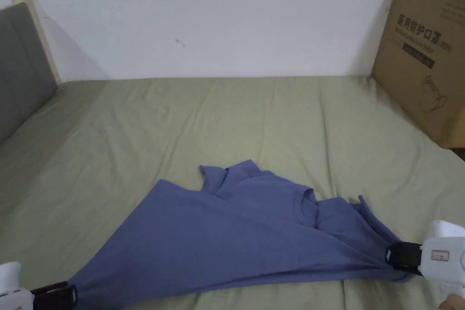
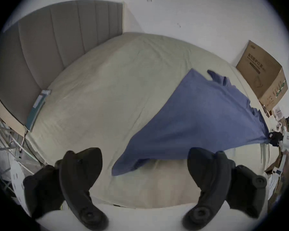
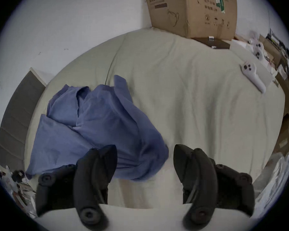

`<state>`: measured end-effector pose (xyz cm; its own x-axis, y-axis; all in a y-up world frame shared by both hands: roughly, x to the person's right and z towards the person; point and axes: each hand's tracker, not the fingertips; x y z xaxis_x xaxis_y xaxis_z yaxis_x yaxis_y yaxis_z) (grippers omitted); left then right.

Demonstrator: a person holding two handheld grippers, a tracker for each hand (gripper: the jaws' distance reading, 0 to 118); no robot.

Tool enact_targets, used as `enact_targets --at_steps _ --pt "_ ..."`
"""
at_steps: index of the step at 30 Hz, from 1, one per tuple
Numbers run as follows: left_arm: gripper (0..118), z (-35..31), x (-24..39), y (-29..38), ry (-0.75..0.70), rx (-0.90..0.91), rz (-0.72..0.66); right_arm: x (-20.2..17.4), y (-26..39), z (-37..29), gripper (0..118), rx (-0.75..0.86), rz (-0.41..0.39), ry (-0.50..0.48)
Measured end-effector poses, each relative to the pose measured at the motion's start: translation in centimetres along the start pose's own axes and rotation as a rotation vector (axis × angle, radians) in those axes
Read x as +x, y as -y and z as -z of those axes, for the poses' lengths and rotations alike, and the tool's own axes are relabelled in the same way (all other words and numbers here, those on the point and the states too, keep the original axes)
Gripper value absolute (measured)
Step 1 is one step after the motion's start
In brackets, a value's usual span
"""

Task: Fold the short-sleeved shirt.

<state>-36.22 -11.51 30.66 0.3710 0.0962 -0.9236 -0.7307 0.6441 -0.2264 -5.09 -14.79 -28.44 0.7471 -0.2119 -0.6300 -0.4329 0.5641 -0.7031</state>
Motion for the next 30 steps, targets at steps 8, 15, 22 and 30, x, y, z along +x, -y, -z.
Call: enact_targets --at_steps 8,15,22,30 --pt "29 -3.5 6.0 -0.7 0.147 0.085 0.033 0.3 2.3 -5.8 60 0.102 -0.014 -0.062" --pt "0 -2.0 11.1 1.8 0.181 0.016 0.079 1.9 7.2 -5.3 0 0.076 -0.012 -0.037" --pt "0 -1.2 13.7 1.7 0.2 0.006 0.141 1.8 5.9 -4.8 15 0.097 -0.022 0.005" --pt "0 1.5 15.4 0.8 0.221 -0.049 0.136 1.1 1.1 0.0 97 0.066 -0.034 -0.013"
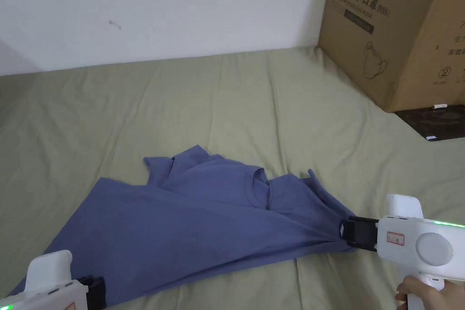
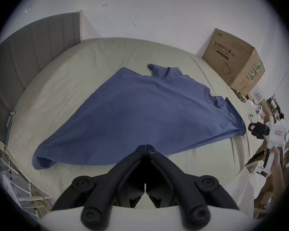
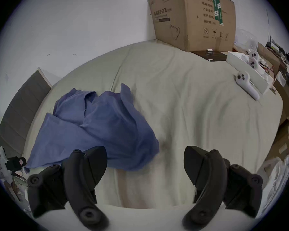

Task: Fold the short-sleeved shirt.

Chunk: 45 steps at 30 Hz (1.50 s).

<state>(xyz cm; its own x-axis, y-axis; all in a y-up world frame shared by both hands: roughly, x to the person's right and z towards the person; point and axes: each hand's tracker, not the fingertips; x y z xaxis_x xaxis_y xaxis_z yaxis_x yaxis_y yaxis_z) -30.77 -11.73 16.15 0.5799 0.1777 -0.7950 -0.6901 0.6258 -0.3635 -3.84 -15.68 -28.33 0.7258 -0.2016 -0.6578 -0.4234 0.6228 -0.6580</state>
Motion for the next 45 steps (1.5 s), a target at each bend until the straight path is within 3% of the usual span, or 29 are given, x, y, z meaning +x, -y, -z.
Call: enact_targets --at_steps 3,4,5,6,8,9,12,22,23,24,26,27,28,39,40,41,42,43,44,45 --pt "0 0.8 0.2 -0.2 -0.003 -0.014 0.014 0.0 -0.5 2.6 82 -0.053 0.014 -0.024" --pt "0 1.1 0.2 -0.3 -0.002 -0.021 0.013 0.0 -0.4 3.4 67 -0.073 -0.011 -0.033" --pt "0 1.3 0.2 -0.3 -0.001 -0.027 0.012 -0.2 -0.2 4.2 23 -0.092 -0.04 0.0" --pt "0 1.6 0.1 -0.4 -0.003 -0.033 0.01 -0.4 0.0 4.8 1 -0.108 -0.055 0.045" --pt "0 1.9 -0.1 -0.5 -0.009 -0.043 0.008 -0.1 0.2 4.7 1 -0.115 0.045 -0.035" --pt "0 1.9 -0.3 -0.6 -0.013 -0.043 0.006 -0.3 0.1 4.0 1 -0.068 0.07 -0.024" --pt "0 2.0 -0.7 -1.2 -0.013 -0.042 0.001 -0.5 -0.4 2.2 1 -0.04 0.02 -0.009" --pt "0 5.8 -1.6 -9.0 -0.026 -0.008 0.061 -1.4 -2.6 0.9 1 -0.006 -0.006 -0.03" --pt "13 6.6 -1.7 -10.2 -0.037 0.0 0.08 -1.5 -2.6 1.0 1 -0.008 -0.013 -0.025" --pt "37 7.7 -1.9 -11.6 -0.047 -0.003 0.084 -1.6 -2.5 1.1 1 -0.01 -0.014 -0.025" --pt "104 10.3 -2.7 -14.2 -0.052 -0.013 0.09 -1.5 -2.3 1.2 1 -0.014 -0.016 -0.026" --pt "116 11.4 -3.3 -15.3 -0.043 -0.006 0.085 -1.4 -2.2 1.2 1 -0.013 -0.017 -0.03" --pt "117 12.5 -3.8 -16.3 -0.037 -0.002 0.077 -1.4 -2.0 1.2 1 -0.015 -0.019 -0.026" --pt "109 23.3 -4.7 -21.2 -0.113 -0.118 0.076 -1.1 -1.6 2.3 1 -0.062 -0.038 0.002" --pt "100 24.2 -4.9 -21.2 -0.117 -0.13 0.074 -1.2 -1.6 2.5 1 -0.064 -0.038 0.005" --pt "68 24.6 -5.2 -21.1 -0.102 -0.147 0.056 -1.2 -1.6 2.7 1 -0.07 -0.036 0.005" --pt "57 25.1 -5.2 -20.6 -0.126 -0.162 0.045 -1.2 -1.6 2.8 1 -0.073 -0.033 0.006" --pt "54 24.9 -5.3 -20.3 -0.148 -0.133 0.062 -1.2 -1.5 2.9 1 -0.078 -0.028 0.002" --pt "38 24.4 -5.3 -20.2 -0.111 -0.111 0.058 -1.1 -1.5 3.1 1 -0.087 -0.025 -0.002" --pt "12 24.0 -5.2 -20.2 -0.123 -0.108 0.064 -1.2 -1.5 3.1 1 -0.089 -0.028 -0.001"
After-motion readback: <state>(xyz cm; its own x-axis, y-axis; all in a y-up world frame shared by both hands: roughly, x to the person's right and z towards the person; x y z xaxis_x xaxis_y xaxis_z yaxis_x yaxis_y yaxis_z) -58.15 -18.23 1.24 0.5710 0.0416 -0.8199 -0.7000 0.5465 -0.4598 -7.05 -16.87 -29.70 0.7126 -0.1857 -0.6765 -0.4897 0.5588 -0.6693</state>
